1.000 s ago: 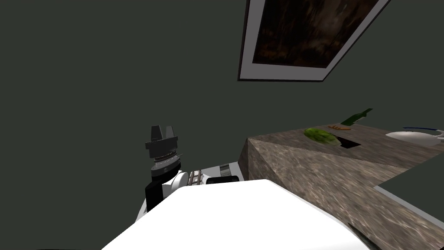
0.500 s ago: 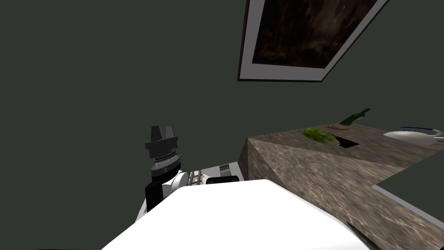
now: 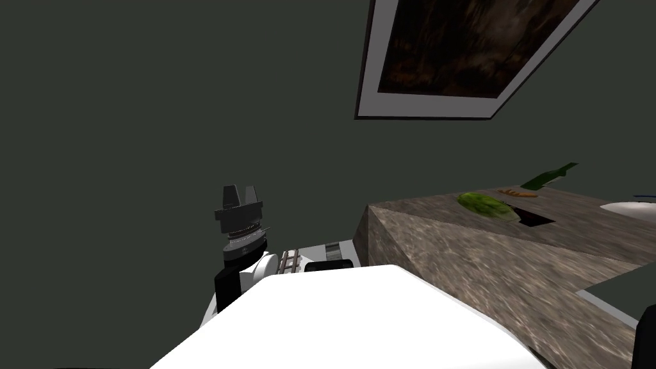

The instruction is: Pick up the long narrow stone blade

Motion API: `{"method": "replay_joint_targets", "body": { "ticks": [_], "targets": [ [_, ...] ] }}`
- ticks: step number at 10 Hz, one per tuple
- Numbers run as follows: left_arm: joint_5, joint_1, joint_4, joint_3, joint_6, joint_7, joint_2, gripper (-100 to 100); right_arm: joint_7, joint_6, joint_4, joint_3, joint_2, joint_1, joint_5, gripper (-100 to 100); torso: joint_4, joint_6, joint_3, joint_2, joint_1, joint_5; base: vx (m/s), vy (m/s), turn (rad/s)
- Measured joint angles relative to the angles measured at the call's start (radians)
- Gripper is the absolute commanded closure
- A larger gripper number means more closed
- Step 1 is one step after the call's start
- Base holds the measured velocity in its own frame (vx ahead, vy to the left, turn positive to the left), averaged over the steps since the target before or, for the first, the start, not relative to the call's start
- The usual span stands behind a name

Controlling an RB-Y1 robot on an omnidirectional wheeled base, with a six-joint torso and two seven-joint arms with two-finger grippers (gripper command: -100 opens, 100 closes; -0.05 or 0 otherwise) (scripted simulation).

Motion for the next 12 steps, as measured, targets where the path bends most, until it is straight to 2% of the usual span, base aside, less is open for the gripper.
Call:
{"method": "replay_joint_targets", "body": {
  "ticks": [1,2,4,7,8,9,10,11,12],
  "targets": [
    [0.000,0.000,0.000,0.000,0.000,0.000,0.000,0,-0.002,0.002,0.010,0.016,0.000,0.012,-0.017,-100,0.000,0.000,0.000,0.000,-0.001,0.000,0.007,-0.034,0.102],
    [0.000,0.000,0.000,0.000,0.000,0.000,0.000,0,0.001,0.001,0.036,0.054,0.005,-0.007,-0.027,-100,0.000,0.000,0.000,0.000,-0.002,-0.001,0.002,-0.022,0.062],
    [0.000,0.000,0.000,0.000,0.000,0.000,0.000,0,0.005,0.010,0.019,0.050,-0.014,0.017,-0.033,-100,0.000,0.000,0.000,0.000,-0.003,-0.001,-0.003,-0.079,-0.017],
    [0.000,0.000,0.000,0.000,0.000,0.000,0.000,0,0.017,0.019,-0.021,0.028,-0.057,0.001,0.015,-100,0.000,-0.001,0.000,0.000,-0.005,-0.002,0.000,-0.073,0.026],
    [0.000,0.000,0.000,0.000,0.000,0.000,0.000,0,0.016,0.020,-0.032,0.012,-0.076,-0.008,0.032,-100,0.000,-0.001,0.000,-0.001,-0.005,-0.001,0.001,-0.056,0.007],
    [0.000,0.000,0.000,0.000,0.000,0.000,0.000,0,0.016,0.024,-0.041,0.020,-0.085,-0.045,0.055,-100,0.000,0.000,0.000,-0.001,-0.004,-0.001,0.002,-0.031,0.013],
    [0.000,0.000,0.000,0.000,0.000,0.000,0.000,0,0.020,0.025,-0.049,0.012,-0.087,-0.058,0.073,-100,0.000,0.000,0.000,0.000,-0.003,-0.001,-0.003,-0.038,-0.022],
    [0.000,0.000,0.000,0.000,0.000,0.000,0.000,0,0.022,0.019,-0.059,-0.012,-0.094,-0.051,0.082,-100,0.000,0.000,0.000,0.000,-0.003,-0.001,0.004,-0.050,0.049],
    [0.000,0.000,0.000,0.000,0.000,0.000,0.000,0,0.010,0.027,-0.069,0.012,-0.125,-0.115,0.092,-100,0.000,-0.001,-0.001,-0.001,-0.004,-0.001,0.007,-0.028,0.049]
  ]
}}
